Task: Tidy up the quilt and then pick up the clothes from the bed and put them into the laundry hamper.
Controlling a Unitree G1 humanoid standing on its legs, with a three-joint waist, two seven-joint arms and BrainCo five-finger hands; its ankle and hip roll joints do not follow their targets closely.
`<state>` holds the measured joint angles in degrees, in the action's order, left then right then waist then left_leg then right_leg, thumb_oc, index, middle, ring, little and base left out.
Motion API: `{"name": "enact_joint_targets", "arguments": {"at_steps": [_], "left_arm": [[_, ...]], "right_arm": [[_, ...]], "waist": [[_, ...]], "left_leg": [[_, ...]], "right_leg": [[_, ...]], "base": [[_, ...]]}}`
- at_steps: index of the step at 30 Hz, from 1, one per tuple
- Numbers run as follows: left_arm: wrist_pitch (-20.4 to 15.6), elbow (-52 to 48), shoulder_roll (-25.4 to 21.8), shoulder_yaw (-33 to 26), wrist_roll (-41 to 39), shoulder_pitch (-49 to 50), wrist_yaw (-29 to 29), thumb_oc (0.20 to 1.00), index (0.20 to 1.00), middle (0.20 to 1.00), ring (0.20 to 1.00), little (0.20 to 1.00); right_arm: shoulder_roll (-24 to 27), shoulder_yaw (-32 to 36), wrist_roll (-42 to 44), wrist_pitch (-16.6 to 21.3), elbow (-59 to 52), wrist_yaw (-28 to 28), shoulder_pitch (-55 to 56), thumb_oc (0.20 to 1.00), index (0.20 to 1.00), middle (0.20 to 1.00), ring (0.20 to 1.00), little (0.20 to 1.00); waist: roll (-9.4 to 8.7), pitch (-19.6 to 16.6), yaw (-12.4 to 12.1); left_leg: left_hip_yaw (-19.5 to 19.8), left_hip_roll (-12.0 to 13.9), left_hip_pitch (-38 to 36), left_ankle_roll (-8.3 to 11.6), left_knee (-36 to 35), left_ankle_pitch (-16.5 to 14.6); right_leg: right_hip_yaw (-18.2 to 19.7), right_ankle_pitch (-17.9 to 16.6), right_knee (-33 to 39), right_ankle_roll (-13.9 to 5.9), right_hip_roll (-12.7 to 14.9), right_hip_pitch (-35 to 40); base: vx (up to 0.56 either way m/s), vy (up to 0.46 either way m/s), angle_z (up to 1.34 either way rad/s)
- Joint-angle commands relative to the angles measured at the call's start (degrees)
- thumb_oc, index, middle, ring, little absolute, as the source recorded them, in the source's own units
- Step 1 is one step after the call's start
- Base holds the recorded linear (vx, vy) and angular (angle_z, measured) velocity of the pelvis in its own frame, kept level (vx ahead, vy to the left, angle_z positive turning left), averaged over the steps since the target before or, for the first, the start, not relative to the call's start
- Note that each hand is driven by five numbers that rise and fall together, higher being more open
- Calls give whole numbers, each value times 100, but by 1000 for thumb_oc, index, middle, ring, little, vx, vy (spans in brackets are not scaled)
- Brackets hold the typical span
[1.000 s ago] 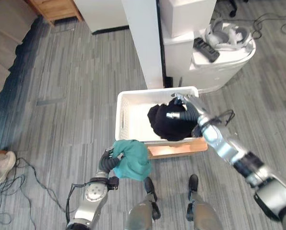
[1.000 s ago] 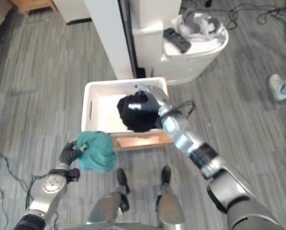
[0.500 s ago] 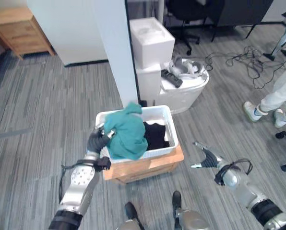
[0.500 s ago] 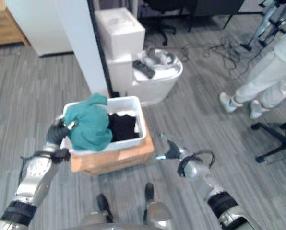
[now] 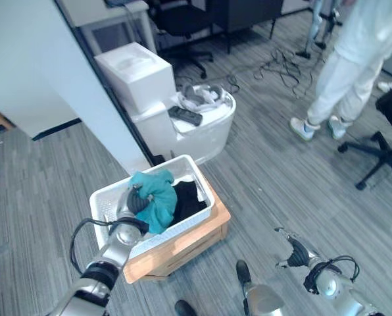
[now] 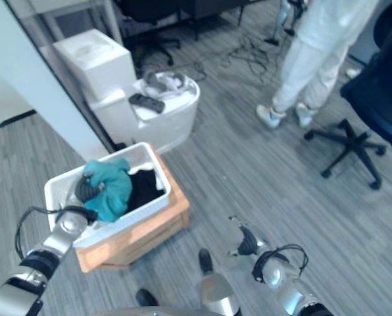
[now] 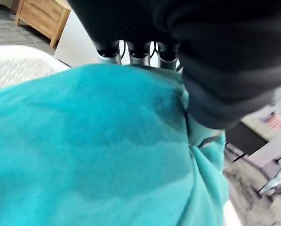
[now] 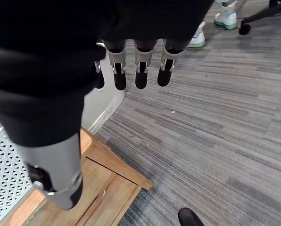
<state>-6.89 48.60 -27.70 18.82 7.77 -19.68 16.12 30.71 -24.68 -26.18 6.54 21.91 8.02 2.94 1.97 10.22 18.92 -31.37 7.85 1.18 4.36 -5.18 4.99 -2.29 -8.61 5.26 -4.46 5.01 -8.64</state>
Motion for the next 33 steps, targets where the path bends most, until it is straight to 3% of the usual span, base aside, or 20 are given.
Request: {"name": "enact_joint_targets", "arguments": {"at_steps": [1, 4, 8, 10, 15, 24, 33], "left_arm": [[19, 278, 106, -193, 207, -778, 249, 1000, 1000, 1000, 1000, 1000], [-21, 274, 288, -316, -58, -590, 153, 1000, 1000, 1000, 1000, 1000], [-72, 278, 618, -870, -1288, -129, 1, 1000, 1000, 1000, 1000, 1000], [-222, 112, 529, -1216, -2023, 120, -90, 1000, 1000, 1000, 1000, 1000], [-589, -495, -18, -1815, -2997, 613, -285, 1000, 1000, 1000, 1000, 1000], [-634, -951, -105, -2337, -3170, 1634, -455, 1000, 1000, 1000, 1000, 1000], [-349, -498, 608, -2055, -2945, 2574, -931, 1000, 1000, 1000, 1000, 1000]], "right_arm": [[-45, 50, 372, 99, 231, 321, -523, 1000, 1000, 1000, 1000, 1000], [-113, 73, 391, 63, 360, 341, -525, 1000, 1000, 1000, 1000, 1000], [-205, 110, 404, -63, 643, 322, -451, 1000, 1000, 1000, 1000, 1000], [-208, 141, 377, -130, 783, 309, -413, 1000, 1000, 1000, 1000, 1000], [-288, 155, 404, -170, 1196, 228, -282, 1000, 1000, 1000, 1000, 1000], [-719, 162, 561, -235, 2085, 253, -426, 1000, 1000, 1000, 1000, 1000], [-1111, 562, 1339, -308, 2748, 249, -556, 1000, 1000, 1000, 1000, 1000]], "waist": [[205, 513, 31], [245, 476, 14], [224, 394, -65], [174, 333, -161], [66, 152, -482], [-52, -11, -903], [-68, -88, -1134]], "left_leg": [[160, 103, -400, 243, 18, -418], [218, 92, -480, 269, 18, -549], [244, 125, -601, 275, 18, -536], [237, 165, -633, 255, 18, -398], [432, 216, -803, 278, 18, -388], [723, 277, -901, 292, 18, -381], [971, 271, -885, 258, 18, -378]], "right_leg": [[94, 613, -26, -518, 327, 69], [114, 742, -26, -554, 339, 133], [72, 794, -26, -504, 315, 278], [7, 717, -26, -425, 277, 346], [-188, 782, -26, -391, 238, 692], [-475, 870, -26, -359, 232, 1029], [-694, 916, -26, -347, 267, 1205]], "base": [[-25, 15, -31], [41, 34, -15], [35, -8, -10], [-67, -81, -2], [10, -55, 15], [8, -17, 23], [8, 22, 20]]}}
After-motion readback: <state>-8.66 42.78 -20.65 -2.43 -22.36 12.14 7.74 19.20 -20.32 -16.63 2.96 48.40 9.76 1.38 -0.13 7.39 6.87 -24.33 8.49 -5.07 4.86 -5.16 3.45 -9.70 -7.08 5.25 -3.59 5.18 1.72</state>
